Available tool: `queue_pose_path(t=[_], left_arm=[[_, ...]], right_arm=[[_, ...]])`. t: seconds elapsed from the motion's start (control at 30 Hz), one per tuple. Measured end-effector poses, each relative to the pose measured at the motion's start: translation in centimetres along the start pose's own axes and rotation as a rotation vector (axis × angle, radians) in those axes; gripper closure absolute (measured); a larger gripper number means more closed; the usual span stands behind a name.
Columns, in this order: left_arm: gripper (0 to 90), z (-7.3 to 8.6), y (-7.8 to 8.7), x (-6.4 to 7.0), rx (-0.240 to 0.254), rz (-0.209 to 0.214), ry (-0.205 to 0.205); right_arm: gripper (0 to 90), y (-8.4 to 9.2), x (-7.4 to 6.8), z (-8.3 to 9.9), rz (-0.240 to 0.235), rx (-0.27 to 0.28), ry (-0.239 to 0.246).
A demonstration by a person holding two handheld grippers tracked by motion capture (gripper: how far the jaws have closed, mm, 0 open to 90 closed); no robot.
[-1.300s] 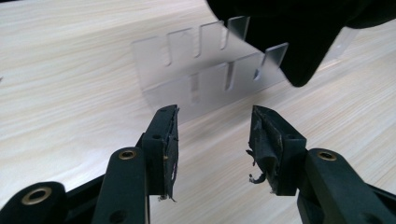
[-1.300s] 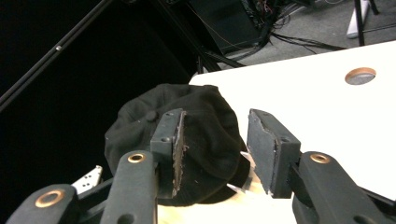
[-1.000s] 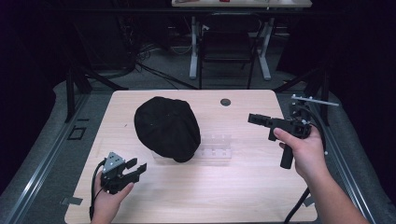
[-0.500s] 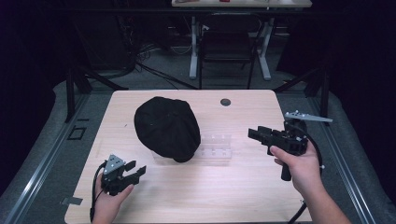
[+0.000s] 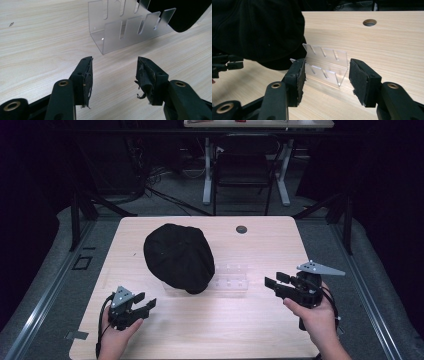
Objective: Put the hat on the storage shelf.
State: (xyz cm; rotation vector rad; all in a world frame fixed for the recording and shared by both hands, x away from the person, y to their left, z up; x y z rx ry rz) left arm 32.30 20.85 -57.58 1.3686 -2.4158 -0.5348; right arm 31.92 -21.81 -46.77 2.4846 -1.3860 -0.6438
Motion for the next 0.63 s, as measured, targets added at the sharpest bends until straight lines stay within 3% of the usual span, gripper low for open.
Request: queue_pose_path(t=[0.1, 0.23, 0.33, 0.53, 0.63], left_arm=[[46.7, 0.0, 0.0, 0.1, 0.001, 0.001, -0.004], [45.9, 0.1, 0.0, 0.1, 0.001, -0.001, -0.007], [45.1, 0.1, 0.0, 0.1, 0.005, -0.002, -0.014], [44.4, -0.2, 0.1, 0.2, 0.032, -0.006, -0.043], [45.2, -0.2, 0.1, 0.3, 0.03, 0.003, -0.029]], right_arm=[[44.0, -0.1, 0.2, 1.0, 0.02, 0.022, 0.027], [34.8, -0.3, 0.9, 2.6, 0.057, 0.0, 0.049], [25.4, -0.4, 1.3, 3.5, 0.066, -0.007, 0.027], [20.2, -0.5, 1.9, 5.2, 0.063, -0.005, 0.0], [16.9, -0.6, 2.1, 5.9, 0.065, -0.005, -0.019]])
Point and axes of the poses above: each handheld gripper's, and its own axes: y roughly backward along the jaws, z roughly out of its underside, x roughly to its right, the point moved 6 cm from there along -y, roughly forward along the jaws, and after that the axes turned 6 degrees about x, right-handed, at the moved point
